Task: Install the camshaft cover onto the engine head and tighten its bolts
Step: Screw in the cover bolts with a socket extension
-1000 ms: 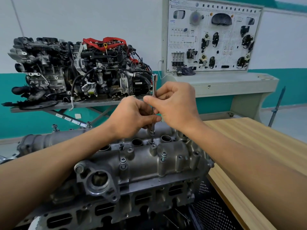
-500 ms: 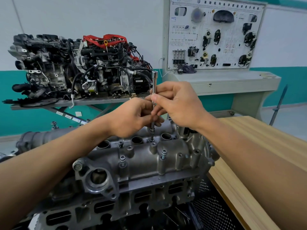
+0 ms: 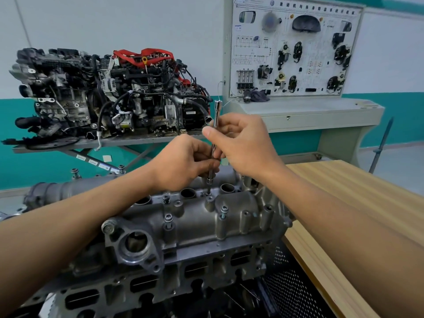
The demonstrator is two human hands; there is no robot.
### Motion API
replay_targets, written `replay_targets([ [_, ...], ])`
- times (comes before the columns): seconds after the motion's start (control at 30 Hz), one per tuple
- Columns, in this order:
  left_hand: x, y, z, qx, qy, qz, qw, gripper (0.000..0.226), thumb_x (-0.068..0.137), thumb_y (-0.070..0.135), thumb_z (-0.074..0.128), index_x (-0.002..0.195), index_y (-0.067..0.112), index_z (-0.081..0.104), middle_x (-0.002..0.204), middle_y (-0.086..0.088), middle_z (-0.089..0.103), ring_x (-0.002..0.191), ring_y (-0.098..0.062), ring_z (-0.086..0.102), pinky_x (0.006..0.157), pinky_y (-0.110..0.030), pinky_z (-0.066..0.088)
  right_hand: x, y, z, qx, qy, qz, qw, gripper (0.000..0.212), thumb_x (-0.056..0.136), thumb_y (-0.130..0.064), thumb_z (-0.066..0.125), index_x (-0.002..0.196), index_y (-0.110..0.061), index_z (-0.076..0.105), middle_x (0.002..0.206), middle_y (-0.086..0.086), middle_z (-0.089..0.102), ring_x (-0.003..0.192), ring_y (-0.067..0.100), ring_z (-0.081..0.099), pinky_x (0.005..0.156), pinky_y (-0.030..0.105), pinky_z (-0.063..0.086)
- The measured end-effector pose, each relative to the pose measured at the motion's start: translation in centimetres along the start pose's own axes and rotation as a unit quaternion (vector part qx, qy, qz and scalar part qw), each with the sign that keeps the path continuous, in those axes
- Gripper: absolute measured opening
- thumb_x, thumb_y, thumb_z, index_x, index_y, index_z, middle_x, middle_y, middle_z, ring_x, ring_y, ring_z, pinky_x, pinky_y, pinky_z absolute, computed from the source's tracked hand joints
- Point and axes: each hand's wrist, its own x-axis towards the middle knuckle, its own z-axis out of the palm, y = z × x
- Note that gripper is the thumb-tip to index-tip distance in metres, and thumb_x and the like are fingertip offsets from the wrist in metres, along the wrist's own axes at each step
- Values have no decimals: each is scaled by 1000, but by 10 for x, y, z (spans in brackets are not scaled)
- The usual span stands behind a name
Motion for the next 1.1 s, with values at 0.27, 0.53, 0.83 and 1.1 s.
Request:
replay_targets([
  [0.27,-2,4,-4,1,-53,-4,999,11,94,3,64,101,-2,71,95,-9,78,93,-28,75,90,-50,57,4,-3,-11,26,-116,-16,993,16,97,-3,57,88,-11,67,85,11,76,50,16,66,49,30,56],
  [0.53,-1,8,1,-13,48,-4,999,31,74,31,83,77,1,76,70,-22,73,60,-22,60,71,-55,58,0,1,4,-4,14,-15,1000,17,85,-12,74,70,-8,66,59,6,71,44,17,67,45,29,54],
  [0.83,2,1,-1,-49,15,-22,998,18,92,5,67,89,-12,70,82,-22,75,76,-30,74,77,-44,62,9,-3,9,-54,26,8,998,24,84,-26,78,72,-7,67,54,5,68,44,16,65,51,32,55],
  [1.1,2,1,-5,5,-60,3,998,13,97,3,58,108,5,65,107,-6,76,96,-21,75,90,-49,58,16,-9,-16,9,-148,17,989,13,97,-4,57,89,-8,66,86,10,76,52,14,66,53,28,57],
])
